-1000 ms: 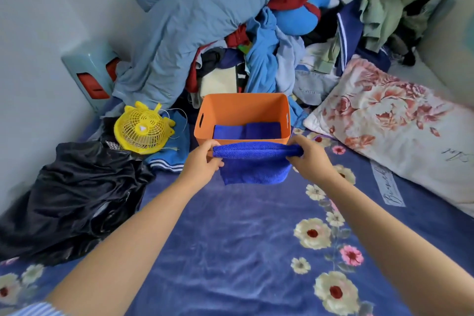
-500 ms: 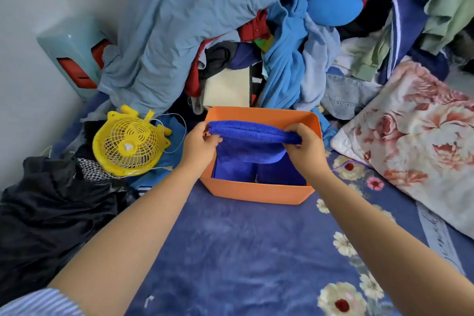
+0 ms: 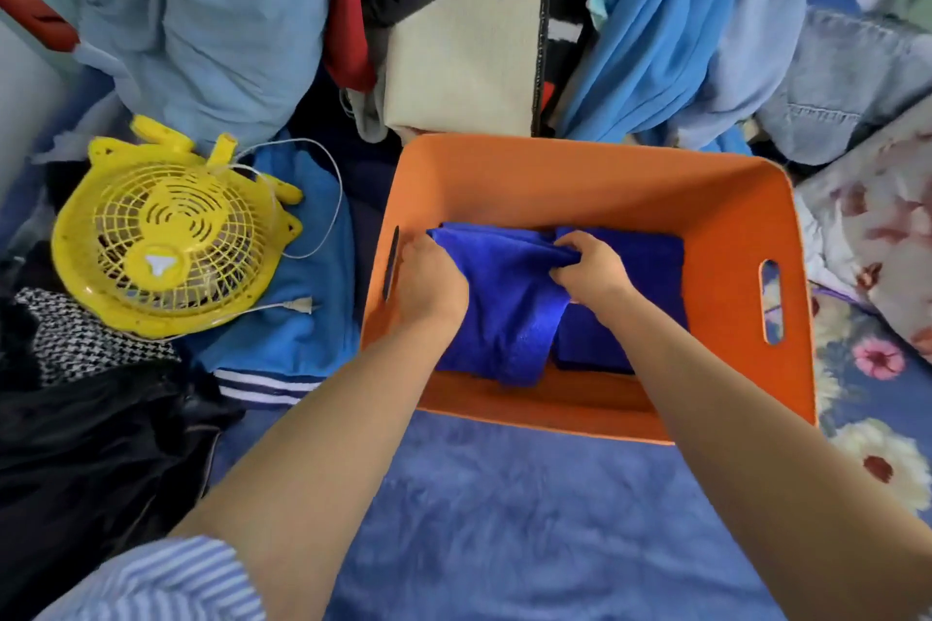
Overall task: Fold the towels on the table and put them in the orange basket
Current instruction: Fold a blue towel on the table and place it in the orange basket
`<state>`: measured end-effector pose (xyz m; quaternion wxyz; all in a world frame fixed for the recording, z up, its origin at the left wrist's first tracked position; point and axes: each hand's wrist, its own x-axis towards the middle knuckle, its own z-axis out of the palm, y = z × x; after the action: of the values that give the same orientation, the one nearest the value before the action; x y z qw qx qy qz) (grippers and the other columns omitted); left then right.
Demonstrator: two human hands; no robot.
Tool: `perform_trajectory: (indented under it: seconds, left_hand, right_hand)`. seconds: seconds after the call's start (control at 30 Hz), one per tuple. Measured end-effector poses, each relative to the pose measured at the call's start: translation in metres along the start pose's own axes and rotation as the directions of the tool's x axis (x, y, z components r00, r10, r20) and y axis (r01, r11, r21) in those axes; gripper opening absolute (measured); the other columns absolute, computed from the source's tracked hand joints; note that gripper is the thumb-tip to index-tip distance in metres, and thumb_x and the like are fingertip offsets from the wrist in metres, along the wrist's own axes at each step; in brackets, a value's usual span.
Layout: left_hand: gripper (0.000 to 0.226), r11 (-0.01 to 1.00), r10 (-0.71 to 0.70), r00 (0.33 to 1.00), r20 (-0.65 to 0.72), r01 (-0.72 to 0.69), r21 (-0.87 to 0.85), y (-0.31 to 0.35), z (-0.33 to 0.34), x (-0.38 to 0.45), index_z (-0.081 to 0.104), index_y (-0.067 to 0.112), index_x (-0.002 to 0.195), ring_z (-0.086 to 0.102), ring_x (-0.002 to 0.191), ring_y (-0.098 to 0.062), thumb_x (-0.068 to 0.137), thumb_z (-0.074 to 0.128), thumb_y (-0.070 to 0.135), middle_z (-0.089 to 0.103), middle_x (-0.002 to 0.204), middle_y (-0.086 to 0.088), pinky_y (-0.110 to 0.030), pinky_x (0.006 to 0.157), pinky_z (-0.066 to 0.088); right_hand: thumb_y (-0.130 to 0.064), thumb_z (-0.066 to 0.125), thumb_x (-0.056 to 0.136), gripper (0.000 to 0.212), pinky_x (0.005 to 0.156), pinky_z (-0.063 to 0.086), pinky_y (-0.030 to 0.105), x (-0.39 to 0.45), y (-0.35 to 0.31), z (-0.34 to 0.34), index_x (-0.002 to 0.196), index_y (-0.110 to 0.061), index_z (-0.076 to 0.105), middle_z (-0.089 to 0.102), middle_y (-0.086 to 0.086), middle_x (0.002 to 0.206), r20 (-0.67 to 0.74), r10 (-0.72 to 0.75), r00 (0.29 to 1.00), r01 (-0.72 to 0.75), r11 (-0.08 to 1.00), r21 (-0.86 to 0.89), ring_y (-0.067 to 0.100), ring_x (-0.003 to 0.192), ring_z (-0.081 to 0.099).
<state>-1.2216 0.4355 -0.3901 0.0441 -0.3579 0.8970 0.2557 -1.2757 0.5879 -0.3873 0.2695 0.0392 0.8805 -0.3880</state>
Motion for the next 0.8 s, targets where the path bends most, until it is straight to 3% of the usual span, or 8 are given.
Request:
perform_trajectory:
  seconds: [0.1,0.23,0.43,0.6,0.63,0.7,0.8]
  left_hand:
    - [0.039,0.994,-0.083,0.996,0.013,0.082,0.071,0.001,0.029,0.021,0.034,-0.001,0.133,0.047,0.123,-0.032,0.094,0.035,0.004,0.043,0.136,-0.017,-0.038,0.098,0.040]
    - [0.040,0.990,-0.087,0.996,-0.035,0.090,0.112,0.002,0.053,0.045,0.030,0.000,0.136,0.046,0.124,-0.030,0.096,0.032,0.003,0.043,0.136,-0.016,-0.036,0.097,0.041]
    - [0.046,0.991,-0.008,0.997,-0.074,0.018,0.135,0.002,0.074,0.068,0.025,0.005,0.140,0.046,0.123,-0.028,0.095,0.033,0.004,0.042,0.135,-0.014,-0.036,0.095,0.041]
    - [0.051,0.991,0.034,0.995,-0.093,-0.021,0.136,0.002,0.090,0.072,0.021,0.004,0.142,0.040,0.128,-0.027,0.093,0.036,0.003,0.035,0.142,-0.012,-0.033,0.098,0.039]
    - [0.055,0.989,0.064,0.992,-0.108,-0.049,0.139,-0.002,0.092,0.068,0.019,0.003,0.143,0.036,0.132,-0.028,0.092,0.036,0.002,0.031,0.145,-0.013,-0.032,0.103,0.035]
    - [0.055,0.956,0.252,0.955,-0.158,-0.220,0.195,-0.011,0.095,0.056,0.028,-0.003,0.140,0.034,0.135,-0.032,0.086,0.039,-0.003,0.034,0.145,-0.018,-0.036,0.109,0.031]
    - [0.046,0.795,0.566,0.819,-0.099,-0.509,0.330,-0.029,0.103,0.045,0.053,-0.011,0.121,0.045,0.125,-0.043,0.075,0.047,-0.008,0.051,0.130,-0.028,-0.048,0.104,0.036]
  right_hand:
    - [-0.002,0.057,0.081,0.043,0.077,0.051,0.043,0.033,0.010,0.016,0.122,-0.007,0.048,0.055,0.013,0.099,-0.016,0.044,0.999,-0.043,0.998,0.035,0.025,0.083,0.053]
    - [-0.011,0.062,0.082,0.041,0.068,0.039,0.029,0.065,0.018,0.030,0.119,-0.003,0.047,0.059,0.016,0.110,-0.104,0.025,0.994,-0.026,1.000,-0.010,0.029,0.100,0.056]
    - [-0.010,0.063,0.083,0.045,0.066,0.029,0.010,0.093,0.024,0.045,0.120,0.001,0.040,0.056,0.017,0.121,-0.218,-0.009,0.976,0.023,0.998,0.061,0.028,0.107,0.053]
    - [-0.008,0.061,0.084,0.035,0.070,0.029,0.017,0.093,0.030,0.053,0.110,0.006,0.043,0.052,0.017,0.109,-0.316,-0.048,0.948,0.064,0.997,0.041,0.032,0.103,0.051]
    - [-0.006,0.060,0.084,0.030,0.071,0.030,0.020,0.090,0.030,0.056,0.107,0.006,0.045,0.051,0.019,0.109,-0.327,-0.105,0.939,0.110,0.994,-0.004,0.034,0.101,0.050]
    - [0.001,0.055,0.084,0.019,0.075,0.031,0.025,0.081,0.031,0.061,0.101,0.008,0.050,0.048,0.025,0.112,-0.355,-0.242,0.903,0.208,0.969,-0.134,0.038,0.099,0.048]
    - [0.005,0.053,0.081,0.011,0.078,0.034,0.035,0.065,0.038,0.076,0.090,0.010,0.058,0.053,0.029,0.109,-0.357,-0.455,0.816,0.309,0.864,-0.397,0.045,0.101,0.051]
